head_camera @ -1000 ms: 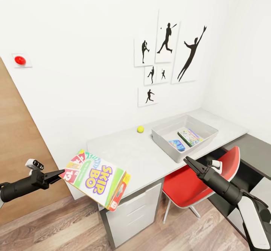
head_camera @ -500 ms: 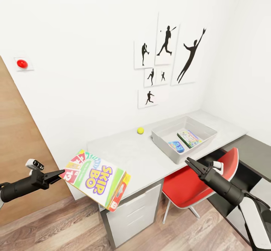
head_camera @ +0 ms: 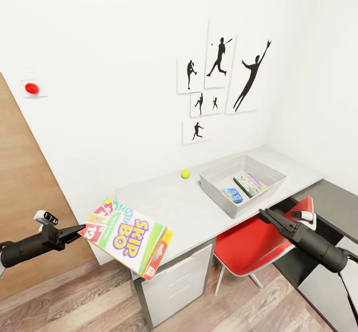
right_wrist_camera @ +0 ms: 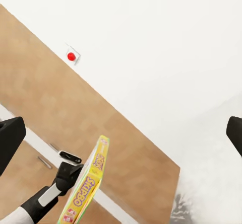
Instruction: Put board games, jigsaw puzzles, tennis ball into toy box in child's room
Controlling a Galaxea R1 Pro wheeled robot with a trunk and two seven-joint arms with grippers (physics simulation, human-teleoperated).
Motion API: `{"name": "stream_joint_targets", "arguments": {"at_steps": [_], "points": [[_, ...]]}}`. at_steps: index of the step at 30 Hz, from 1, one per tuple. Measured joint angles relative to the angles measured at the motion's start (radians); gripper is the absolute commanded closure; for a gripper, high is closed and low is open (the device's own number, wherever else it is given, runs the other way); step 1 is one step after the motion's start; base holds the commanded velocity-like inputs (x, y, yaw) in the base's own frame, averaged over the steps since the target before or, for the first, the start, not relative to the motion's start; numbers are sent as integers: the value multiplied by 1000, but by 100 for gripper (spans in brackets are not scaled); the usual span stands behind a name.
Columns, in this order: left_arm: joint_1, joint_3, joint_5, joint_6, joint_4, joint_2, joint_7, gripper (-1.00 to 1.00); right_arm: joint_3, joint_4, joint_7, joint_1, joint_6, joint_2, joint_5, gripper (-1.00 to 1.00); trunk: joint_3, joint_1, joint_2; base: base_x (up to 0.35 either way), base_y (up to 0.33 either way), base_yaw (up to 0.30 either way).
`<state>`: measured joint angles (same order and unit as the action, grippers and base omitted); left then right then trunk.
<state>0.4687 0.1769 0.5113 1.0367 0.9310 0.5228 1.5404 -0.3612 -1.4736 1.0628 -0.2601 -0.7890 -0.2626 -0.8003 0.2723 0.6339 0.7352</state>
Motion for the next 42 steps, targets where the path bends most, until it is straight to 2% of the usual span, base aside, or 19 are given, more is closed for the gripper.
{"name": "stream_joint_targets", "arguments": {"at_steps": [13,39,42], "points": [[0,0,0,0,0,0,0,100,-8,34,19,0,3,3,2,-100,-47,-50,-91,0,0,-203],[-1,8,-3,0,0,2,1,100,-7,38,16,1,5,6,4,-100,-146,-150,-274,0,0,-257],[-1,9,-3,0,0,3,2,100,-7,38,17,0,22,6,4,-100,-157,-161,-295,0,0,-183]]}}
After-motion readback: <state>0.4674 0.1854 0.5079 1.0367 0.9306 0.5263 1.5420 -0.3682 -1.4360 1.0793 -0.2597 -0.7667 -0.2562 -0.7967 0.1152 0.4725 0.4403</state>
